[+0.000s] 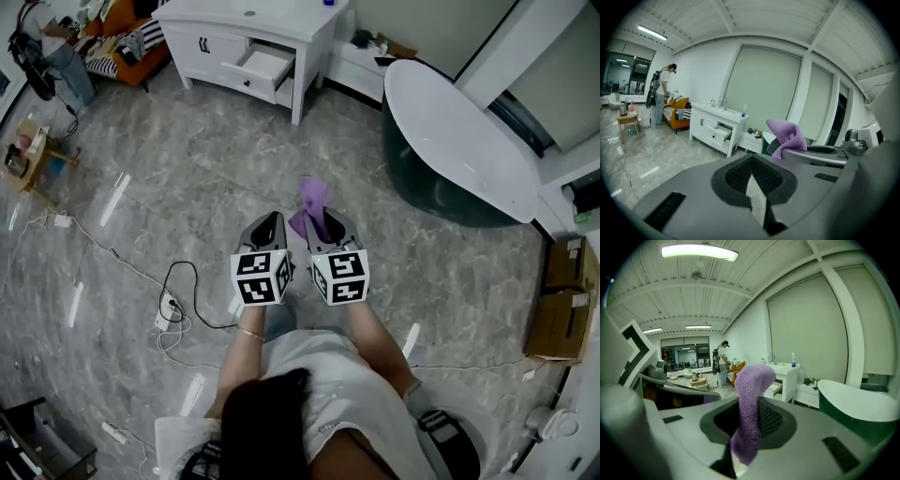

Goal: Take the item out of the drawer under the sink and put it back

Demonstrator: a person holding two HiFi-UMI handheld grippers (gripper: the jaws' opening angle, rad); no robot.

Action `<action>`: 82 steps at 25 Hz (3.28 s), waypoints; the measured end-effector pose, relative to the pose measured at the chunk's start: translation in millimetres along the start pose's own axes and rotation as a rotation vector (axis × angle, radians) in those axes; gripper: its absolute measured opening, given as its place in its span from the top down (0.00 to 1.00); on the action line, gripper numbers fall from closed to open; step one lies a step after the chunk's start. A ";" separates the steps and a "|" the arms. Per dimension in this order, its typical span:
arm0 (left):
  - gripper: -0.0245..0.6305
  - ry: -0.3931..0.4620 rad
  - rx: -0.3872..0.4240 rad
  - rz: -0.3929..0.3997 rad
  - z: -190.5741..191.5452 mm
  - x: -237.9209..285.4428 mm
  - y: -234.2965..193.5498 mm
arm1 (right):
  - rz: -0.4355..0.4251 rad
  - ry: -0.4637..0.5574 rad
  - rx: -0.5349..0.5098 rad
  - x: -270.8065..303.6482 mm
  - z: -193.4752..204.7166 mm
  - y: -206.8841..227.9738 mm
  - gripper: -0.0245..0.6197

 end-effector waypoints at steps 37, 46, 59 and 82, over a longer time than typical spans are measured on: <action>0.96 -0.028 0.020 0.063 -110.2 133.7 -87.7 | 0.041 -0.016 0.030 179.5 -56.1 44.2 0.83; 0.96 -0.058 -0.041 0.016 -142.5 222.9 -87.3 | -0.034 -0.046 0.031 256.9 -65.8 109.4 0.83; 0.96 -0.061 -0.083 -0.071 -183.7 328.9 -66.7 | -0.137 -0.043 -0.005 338.0 -84.0 202.9 0.83; 0.96 -0.038 -0.095 -0.112 -217.9 395.9 -100.4 | -0.161 -0.056 -0.022 416.4 -90.7 236.6 0.83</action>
Point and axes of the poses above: the fingertips, and each gripper's own axes: x forward along the fingers, y to its right, z out of its underside, the point moved 8 cm from there along -x, backward along the fingers, and after that the axes turned 10 degrees about -x, right-handed, at the moved point
